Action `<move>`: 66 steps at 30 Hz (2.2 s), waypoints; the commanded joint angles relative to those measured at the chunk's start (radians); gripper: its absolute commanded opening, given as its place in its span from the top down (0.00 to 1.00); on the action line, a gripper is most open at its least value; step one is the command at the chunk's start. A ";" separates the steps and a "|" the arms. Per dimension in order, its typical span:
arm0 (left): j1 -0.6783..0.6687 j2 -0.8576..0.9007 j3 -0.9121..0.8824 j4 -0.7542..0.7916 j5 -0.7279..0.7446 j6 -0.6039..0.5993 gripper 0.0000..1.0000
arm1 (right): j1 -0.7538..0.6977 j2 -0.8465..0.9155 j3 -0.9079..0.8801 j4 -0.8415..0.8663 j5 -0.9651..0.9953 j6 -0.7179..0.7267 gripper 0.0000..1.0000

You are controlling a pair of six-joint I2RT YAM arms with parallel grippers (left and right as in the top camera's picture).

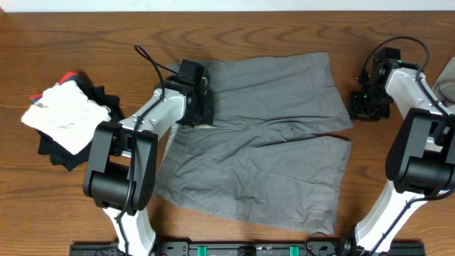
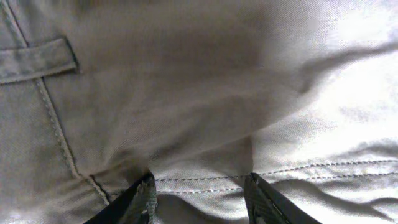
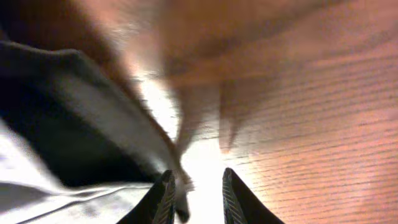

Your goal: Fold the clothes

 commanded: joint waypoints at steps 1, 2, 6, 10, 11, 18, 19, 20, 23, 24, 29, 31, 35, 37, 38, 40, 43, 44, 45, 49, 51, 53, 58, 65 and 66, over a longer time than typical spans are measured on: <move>0.005 0.076 0.015 0.042 -0.013 0.035 0.51 | -0.001 0.005 0.098 -0.018 -0.112 0.009 0.76; 0.008 0.076 0.030 0.047 -0.013 0.035 0.51 | -0.001 0.004 0.124 -0.033 -0.139 0.010 0.76; 0.032 0.069 0.129 -0.008 -0.012 0.054 0.47 | -0.001 -0.022 0.232 -0.131 -0.178 0.009 0.76; 0.055 0.035 0.259 -0.173 -0.013 0.115 0.46 | -0.001 -0.094 0.268 -0.195 -0.177 -0.007 0.75; 0.058 0.018 0.281 -0.212 -0.016 0.115 0.44 | -0.001 -0.121 0.268 -0.209 -0.177 -0.008 0.75; 0.040 -0.091 0.295 -0.381 -0.016 0.114 0.48 | 0.041 -0.192 0.265 -0.360 -0.253 -0.082 0.83; 0.033 -0.093 0.295 -0.420 -0.016 0.114 0.52 | 0.060 -0.192 0.257 -0.387 -0.260 -0.097 0.90; 0.026 -0.092 0.293 -0.456 -0.016 0.114 0.57 | 0.084 -0.192 0.240 -0.401 -0.257 -0.107 0.93; 0.008 -0.092 0.261 -0.502 -0.016 0.114 0.62 | 0.151 -0.192 0.177 -0.409 -0.255 -0.127 0.94; 0.002 -0.092 0.247 -0.511 -0.015 0.112 0.62 | 0.175 -0.192 0.145 -0.394 -0.255 -0.127 0.94; -0.032 -0.092 0.148 -0.511 -0.008 0.103 0.62 | 0.260 -0.192 -0.020 -0.293 -0.256 -0.083 0.93; -0.047 -0.092 0.097 -0.481 -0.008 0.103 0.62 | 0.285 -0.192 -0.088 -0.234 -0.254 -0.074 0.91; -0.064 -0.092 0.013 -0.364 -0.008 0.103 0.62 | 0.309 -0.192 -0.202 -0.080 -0.219 -0.037 0.91; -0.071 -0.092 -0.028 -0.304 -0.008 0.102 0.62 | 0.315 -0.192 -0.256 -0.011 -0.202 -0.016 0.90; -0.074 -0.092 -0.050 -0.278 -0.008 0.102 0.61 | 0.316 -0.191 -0.281 0.018 -0.203 -0.008 0.90; -0.076 -0.092 -0.073 -0.255 -0.008 0.102 0.61 | 0.316 -0.191 -0.322 0.061 -0.203 -0.005 0.90; -0.076 -0.092 -0.106 -0.218 -0.008 0.101 0.61 | 0.316 -0.191 -0.371 0.123 -0.202 -0.005 0.90; -0.076 -0.092 -0.119 -0.198 -0.008 0.101 0.61 | 0.316 -0.191 -0.382 0.143 -0.201 -0.005 0.89; -0.076 -0.092 -0.129 -0.181 -0.008 0.096 0.61 | 0.316 -0.191 -0.389 0.161 -0.193 -0.002 0.89; -0.076 -0.092 -0.167 -0.100 -0.008 0.076 0.61 | 0.316 -0.190 -0.393 0.222 -0.100 0.060 0.89; -0.076 -0.092 -0.183 -0.057 -0.008 0.076 0.61 | 0.315 -0.190 -0.393 0.268 -0.063 0.085 0.89; -0.076 -0.092 -0.191 -0.022 -0.008 0.076 0.61 | 0.313 -0.190 -0.393 0.310 -0.044 0.084 0.88; -0.076 -0.092 -0.192 0.071 -0.009 0.076 0.61 | 0.313 -0.189 -0.393 0.396 -0.011 0.084 0.85; -0.076 -0.069 -0.192 0.290 -0.012 0.076 0.61 | 0.311 -0.188 -0.393 0.523 0.027 0.086 0.84; -0.076 -0.063 -0.192 0.317 -0.012 0.076 0.61 | 0.309 -0.188 -0.393 0.542 0.041 0.092 0.83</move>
